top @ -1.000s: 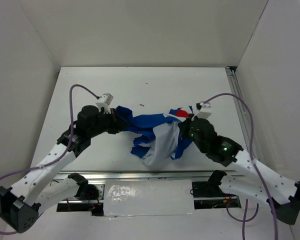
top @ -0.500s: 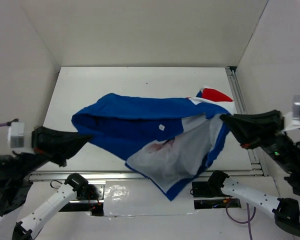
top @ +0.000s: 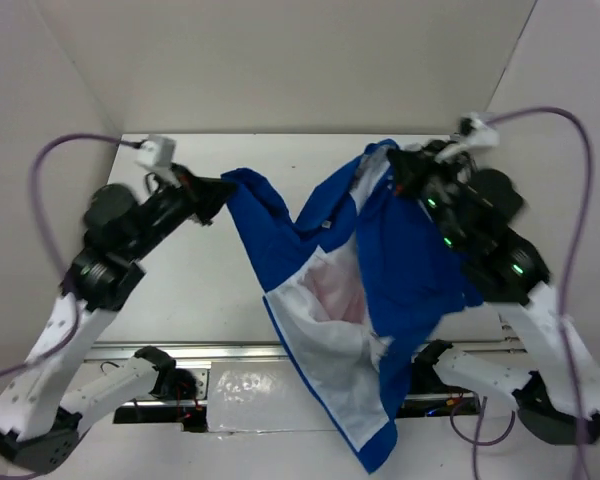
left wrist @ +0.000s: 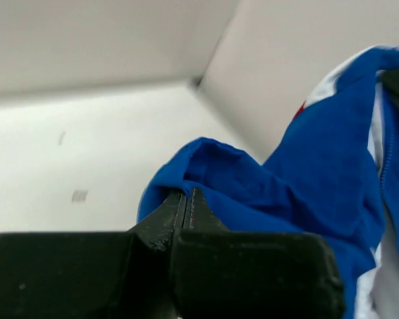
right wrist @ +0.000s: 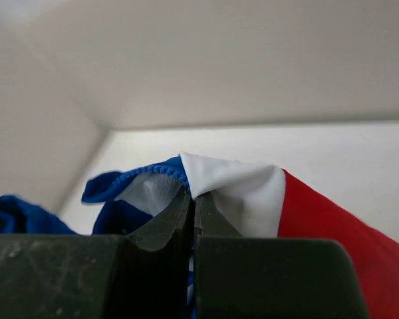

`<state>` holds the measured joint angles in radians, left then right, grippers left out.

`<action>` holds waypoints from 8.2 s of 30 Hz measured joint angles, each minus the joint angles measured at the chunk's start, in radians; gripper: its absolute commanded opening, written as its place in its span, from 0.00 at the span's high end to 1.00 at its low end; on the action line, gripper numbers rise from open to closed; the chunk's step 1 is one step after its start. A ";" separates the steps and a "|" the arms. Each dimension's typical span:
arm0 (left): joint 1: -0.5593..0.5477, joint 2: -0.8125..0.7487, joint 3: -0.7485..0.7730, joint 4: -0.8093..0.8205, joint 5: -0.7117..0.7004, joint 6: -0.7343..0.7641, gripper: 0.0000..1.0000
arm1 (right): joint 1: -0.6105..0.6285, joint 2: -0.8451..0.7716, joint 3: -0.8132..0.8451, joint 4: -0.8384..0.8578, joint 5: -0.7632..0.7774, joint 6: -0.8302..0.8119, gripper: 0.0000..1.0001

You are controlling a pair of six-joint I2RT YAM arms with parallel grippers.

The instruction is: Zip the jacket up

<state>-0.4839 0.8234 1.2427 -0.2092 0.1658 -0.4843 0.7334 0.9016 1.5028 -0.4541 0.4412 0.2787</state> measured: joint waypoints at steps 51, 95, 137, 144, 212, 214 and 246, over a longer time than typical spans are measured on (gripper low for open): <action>0.432 0.557 -0.478 -0.003 0.134 -0.227 0.01 | 0.131 0.448 -0.792 -0.008 -0.159 0.468 0.04; 0.372 0.769 -0.337 0.076 0.178 -0.226 1.00 | -0.008 1.133 -0.052 -0.072 -0.023 0.228 0.59; 0.606 0.750 0.095 -0.119 0.167 -0.201 0.99 | -0.019 0.089 -0.825 -0.132 0.014 0.428 0.39; 0.604 0.746 0.061 -0.133 0.186 -0.199 0.01 | 0.006 0.145 -0.824 -0.120 0.010 0.433 0.35; 0.396 0.196 -0.554 -0.089 0.328 -0.205 0.01 | 0.145 0.132 -1.056 0.153 -0.134 1.072 1.00; 0.307 0.239 -0.534 -0.072 0.314 -0.204 0.01 | 0.127 0.172 -1.056 0.151 -0.150 1.094 0.97; -0.296 0.657 -0.322 0.013 0.191 -0.222 0.01 | -0.230 -0.158 -0.970 -0.104 -0.159 0.780 0.08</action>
<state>-0.7803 1.4807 0.9211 -0.1963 0.3569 -0.7059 0.5030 0.7437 0.5331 -0.5579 0.2817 1.0584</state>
